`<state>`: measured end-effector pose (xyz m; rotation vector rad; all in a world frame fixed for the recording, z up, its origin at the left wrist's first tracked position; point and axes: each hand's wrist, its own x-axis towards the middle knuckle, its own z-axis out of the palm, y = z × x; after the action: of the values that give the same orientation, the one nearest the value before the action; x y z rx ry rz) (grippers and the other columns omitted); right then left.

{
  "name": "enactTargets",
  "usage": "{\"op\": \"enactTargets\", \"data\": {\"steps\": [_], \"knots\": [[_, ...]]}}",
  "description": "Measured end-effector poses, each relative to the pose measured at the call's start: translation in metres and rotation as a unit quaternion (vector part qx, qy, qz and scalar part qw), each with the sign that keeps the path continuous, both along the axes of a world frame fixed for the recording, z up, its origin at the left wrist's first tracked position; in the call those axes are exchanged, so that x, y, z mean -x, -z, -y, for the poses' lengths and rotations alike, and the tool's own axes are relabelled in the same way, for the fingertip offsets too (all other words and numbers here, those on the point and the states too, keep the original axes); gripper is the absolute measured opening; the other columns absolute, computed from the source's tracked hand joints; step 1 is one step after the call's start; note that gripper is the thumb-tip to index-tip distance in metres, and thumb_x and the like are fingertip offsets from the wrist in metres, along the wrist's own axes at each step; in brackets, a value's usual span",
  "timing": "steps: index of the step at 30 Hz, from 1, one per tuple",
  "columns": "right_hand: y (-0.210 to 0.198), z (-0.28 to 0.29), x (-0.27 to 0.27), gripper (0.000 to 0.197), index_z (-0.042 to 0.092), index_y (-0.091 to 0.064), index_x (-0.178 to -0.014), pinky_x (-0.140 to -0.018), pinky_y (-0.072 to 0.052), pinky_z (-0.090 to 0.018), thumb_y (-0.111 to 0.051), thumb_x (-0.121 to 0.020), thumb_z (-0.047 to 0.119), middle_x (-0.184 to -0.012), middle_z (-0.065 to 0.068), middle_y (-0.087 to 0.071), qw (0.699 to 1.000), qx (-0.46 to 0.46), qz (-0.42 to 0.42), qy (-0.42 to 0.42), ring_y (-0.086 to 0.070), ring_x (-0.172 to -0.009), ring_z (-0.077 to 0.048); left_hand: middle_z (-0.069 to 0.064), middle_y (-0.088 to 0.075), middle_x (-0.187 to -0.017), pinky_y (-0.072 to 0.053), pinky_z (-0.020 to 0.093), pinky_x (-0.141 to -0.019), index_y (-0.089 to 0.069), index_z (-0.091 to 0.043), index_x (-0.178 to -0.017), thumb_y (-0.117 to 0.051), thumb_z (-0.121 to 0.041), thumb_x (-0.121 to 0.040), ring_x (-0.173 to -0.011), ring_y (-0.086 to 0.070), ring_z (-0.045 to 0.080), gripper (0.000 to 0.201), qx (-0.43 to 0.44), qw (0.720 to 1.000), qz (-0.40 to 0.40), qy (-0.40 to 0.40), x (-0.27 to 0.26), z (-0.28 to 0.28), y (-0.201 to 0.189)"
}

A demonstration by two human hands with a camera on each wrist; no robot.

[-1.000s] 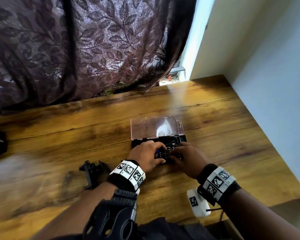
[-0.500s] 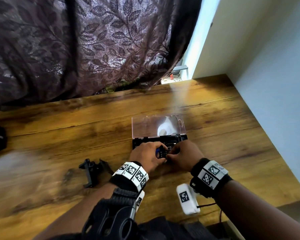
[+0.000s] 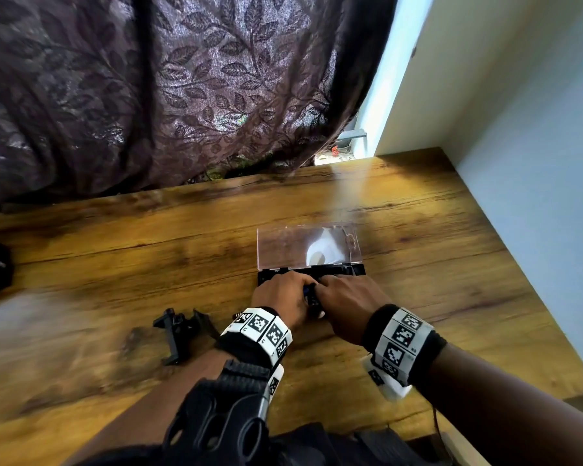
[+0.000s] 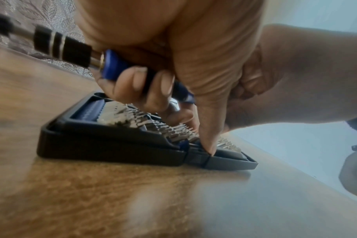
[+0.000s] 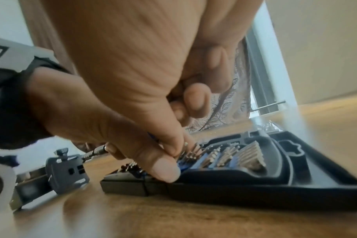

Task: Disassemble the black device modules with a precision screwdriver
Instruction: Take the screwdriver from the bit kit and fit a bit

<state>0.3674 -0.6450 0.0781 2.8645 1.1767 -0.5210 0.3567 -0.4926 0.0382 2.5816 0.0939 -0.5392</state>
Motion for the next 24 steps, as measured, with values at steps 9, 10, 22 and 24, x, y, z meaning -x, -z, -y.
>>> {"op": "enactTargets", "data": {"steps": [9, 10, 22, 24], "knots": [[0.012, 0.003, -0.003, 0.017, 0.017, -0.059, -0.108, -0.066, -0.039, -0.03, -0.06, -0.091, 0.019, -0.107, -0.001, -0.059, 0.995, -0.047, -0.014, 0.089, -0.062, -0.093, -0.022, -0.016, -0.075, -0.096, -0.057, 0.03, -0.078, -0.07, -0.05, -0.104, -0.087, -0.051, -0.068, -0.091, -0.07, 0.014, 0.04, -0.001, 0.999, -0.025, -0.019, -0.004, 0.002, 0.004], [0.014, 0.003, -0.003, 0.015, 0.018, -0.058, -0.106, -0.066, -0.038, -0.03, -0.06, -0.091, 0.02, -0.106, 0.0, -0.058, 0.994, -0.056, -0.012, 0.092, -0.061, -0.094, -0.022, -0.016, -0.075, -0.095, -0.057, 0.03, -0.077, -0.07, -0.05, -0.103, -0.087, -0.052, -0.067, -0.091, -0.07, 0.013, 0.04, 0.001, 0.999, -0.025, -0.021, -0.004, 0.001, 0.005], [0.033, 0.02, -0.009, 0.014, 0.021, -0.069, -0.104, -0.062, -0.035, -0.022, -0.061, -0.097, 0.03, -0.11, 0.005, -0.061, 0.971, -0.168, -0.041, 0.167, -0.053, -0.085, -0.012, -0.018, -0.074, -0.103, -0.054, 0.028, -0.088, -0.073, -0.047, -0.107, -0.094, -0.04, -0.064, -0.097, -0.067, 0.007, 0.048, 0.074, 0.995, -0.063, 0.001, -0.012, -0.012, 0.014], [0.033, 0.019, -0.007, 0.012, 0.018, -0.068, -0.104, -0.066, -0.042, -0.024, -0.063, -0.095, 0.023, -0.108, 0.002, -0.062, 0.981, -0.159, 0.004, 0.107, -0.058, -0.095, -0.017, -0.02, -0.074, -0.1, -0.055, 0.031, -0.088, -0.072, -0.049, -0.108, -0.094, -0.041, -0.062, -0.096, -0.068, 0.007, 0.051, 0.072, 0.996, -0.059, -0.003, -0.012, -0.012, 0.017]]}}
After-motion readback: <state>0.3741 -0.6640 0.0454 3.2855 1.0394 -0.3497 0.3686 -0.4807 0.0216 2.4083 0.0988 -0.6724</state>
